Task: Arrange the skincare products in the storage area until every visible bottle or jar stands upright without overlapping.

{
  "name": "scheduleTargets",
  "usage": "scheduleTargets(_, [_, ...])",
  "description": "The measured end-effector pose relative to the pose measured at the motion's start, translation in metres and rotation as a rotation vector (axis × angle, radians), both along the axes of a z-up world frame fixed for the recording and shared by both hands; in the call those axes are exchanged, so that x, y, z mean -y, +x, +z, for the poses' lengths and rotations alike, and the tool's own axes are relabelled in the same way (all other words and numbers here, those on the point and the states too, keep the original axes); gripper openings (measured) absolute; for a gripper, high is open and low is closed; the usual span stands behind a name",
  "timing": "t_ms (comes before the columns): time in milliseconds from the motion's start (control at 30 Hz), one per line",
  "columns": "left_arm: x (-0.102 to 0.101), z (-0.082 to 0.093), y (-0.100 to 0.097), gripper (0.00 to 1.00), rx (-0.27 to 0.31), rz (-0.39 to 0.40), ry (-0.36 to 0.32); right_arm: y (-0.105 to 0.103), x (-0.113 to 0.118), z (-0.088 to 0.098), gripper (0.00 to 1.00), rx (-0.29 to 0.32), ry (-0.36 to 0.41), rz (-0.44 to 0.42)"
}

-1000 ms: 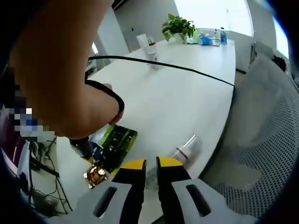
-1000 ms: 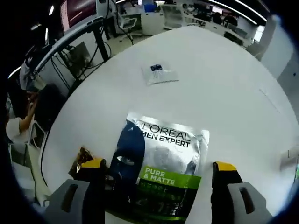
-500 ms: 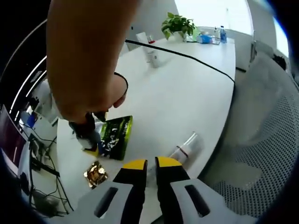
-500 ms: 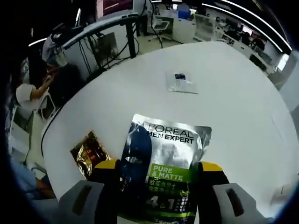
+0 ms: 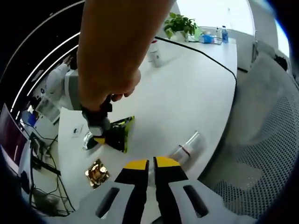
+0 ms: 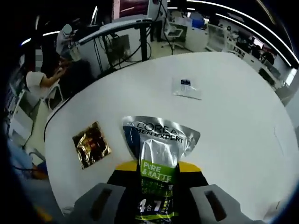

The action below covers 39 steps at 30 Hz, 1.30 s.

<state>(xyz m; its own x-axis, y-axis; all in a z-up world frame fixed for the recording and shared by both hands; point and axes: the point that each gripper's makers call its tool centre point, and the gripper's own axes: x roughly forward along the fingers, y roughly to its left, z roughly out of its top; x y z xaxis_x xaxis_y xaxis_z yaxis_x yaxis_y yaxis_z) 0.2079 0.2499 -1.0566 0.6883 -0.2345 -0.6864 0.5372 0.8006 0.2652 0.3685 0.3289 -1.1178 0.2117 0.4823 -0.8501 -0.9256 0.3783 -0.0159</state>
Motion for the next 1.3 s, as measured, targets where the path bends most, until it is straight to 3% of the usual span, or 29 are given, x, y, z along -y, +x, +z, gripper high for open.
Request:
scheduleTargets(167, [-0.001,0.000,0.000,0.00,-0.001,0.003,0.001,-0.002,0.003,0.000,0.11,0.004,-0.016,0.075])
scheduleTargets(333, [-0.003,0.000,0.001,0.00,-0.001,0.013,0.000,-0.004,0.018,0.001,0.01,-0.002,-0.051,0.086])
scheduleTargets(633, [-0.002,0.002,0.001,0.01,0.009,0.013,-0.010,-0.010,0.034,0.036,0.00,-0.015,0.125,0.056])
scheduleTargets(833, [-0.002,0.004,0.002,0.01,0.019,0.018,-0.023,-0.025,0.039,0.061,0.00,-0.060,0.301,-0.009])
scheduleTargets(900, [-0.005,0.017,0.009,0.00,0.092,0.025,-0.020,-0.033,0.038,0.069,0.00,-0.060,0.353,0.009])
scheduleTargets(967, [-0.002,0.026,0.011,0.01,0.124,0.055,-0.093,-0.042,0.041,0.075,0.00,-0.048,0.381,0.036])
scheduleTargets(1067, [0.000,0.032,0.014,0.07,0.146,0.077,-0.148,-0.057,0.044,0.084,0.00,-0.053,0.423,0.065])
scheduleTargets(1300, [0.003,0.044,0.019,0.23,0.151,0.170,-0.361,-0.070,0.048,0.112,0.00,-0.063,0.577,0.071])
